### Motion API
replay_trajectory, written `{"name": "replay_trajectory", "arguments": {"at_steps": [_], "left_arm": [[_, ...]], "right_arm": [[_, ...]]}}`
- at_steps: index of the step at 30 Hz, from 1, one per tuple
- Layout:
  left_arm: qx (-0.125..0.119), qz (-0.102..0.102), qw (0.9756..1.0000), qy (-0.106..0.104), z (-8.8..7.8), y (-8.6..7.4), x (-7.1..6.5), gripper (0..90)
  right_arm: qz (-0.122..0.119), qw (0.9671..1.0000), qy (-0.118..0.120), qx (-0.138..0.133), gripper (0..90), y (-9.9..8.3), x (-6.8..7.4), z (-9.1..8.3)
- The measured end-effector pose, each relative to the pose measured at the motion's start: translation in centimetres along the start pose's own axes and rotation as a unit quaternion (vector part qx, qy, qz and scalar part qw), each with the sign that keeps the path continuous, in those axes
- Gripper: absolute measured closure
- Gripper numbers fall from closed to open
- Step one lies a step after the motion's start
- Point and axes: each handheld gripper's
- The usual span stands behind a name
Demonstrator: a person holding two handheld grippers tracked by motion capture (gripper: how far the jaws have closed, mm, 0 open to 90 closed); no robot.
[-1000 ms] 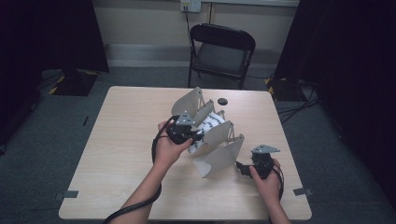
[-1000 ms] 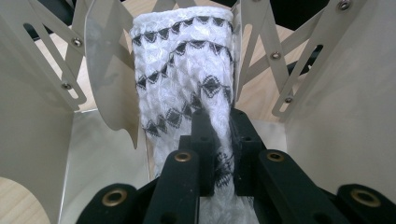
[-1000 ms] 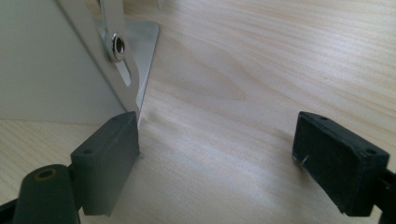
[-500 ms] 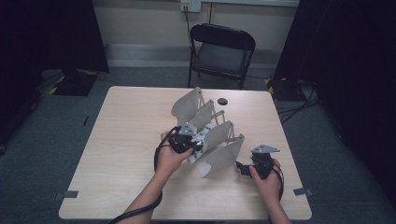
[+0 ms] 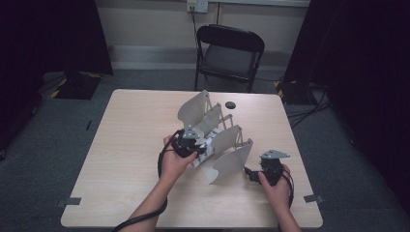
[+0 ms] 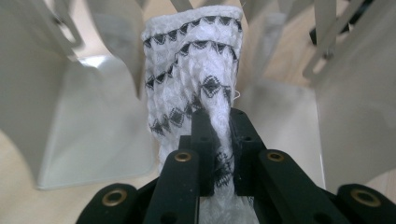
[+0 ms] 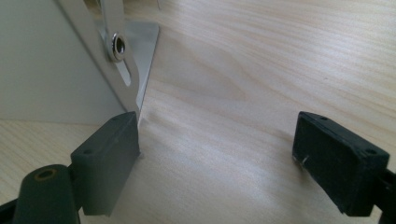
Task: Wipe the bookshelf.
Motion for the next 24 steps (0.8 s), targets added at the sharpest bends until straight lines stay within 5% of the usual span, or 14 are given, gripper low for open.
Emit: {"name": "replay_trajectory", "arguments": {"at_steps": [9, 12, 19, 24], "left_arm": [[-0.057, -0.013, 0.9969, 0.053, -4.1, 2.1, 1.6, 83.0], [-0.041, -0.011, 0.9977, 0.053, -3.7, 1.6, 1.6, 83.0], [0.007, -0.026, 0.9995, 0.019, 0.5, -1.4, 1.1, 82.9], [0.028, -0.016, 0.9995, 0.002, 2.2, -2.7, 0.5, 82.9]], "right_arm": [[0.000, 1.0000, 0.000, 0.000, 14.1, 0.0, 0.0, 0.0], [0.000, 1.0000, 0.001, 0.000, 14.1, 0.0, 0.0, 0.0], [0.000, 1.0000, 0.001, 0.000, 14.1, 0.0, 0.0, 0.0], [0.000, 1.0000, 0.001, 0.000, 14.1, 0.0, 0.0, 0.0]]}}
Point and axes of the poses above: each handheld gripper's, and its own axes: z roughly forward along the jaws, y roughly out of its top, x roughly to its left, and after that the axes turned 14 degrees about x, right-handed
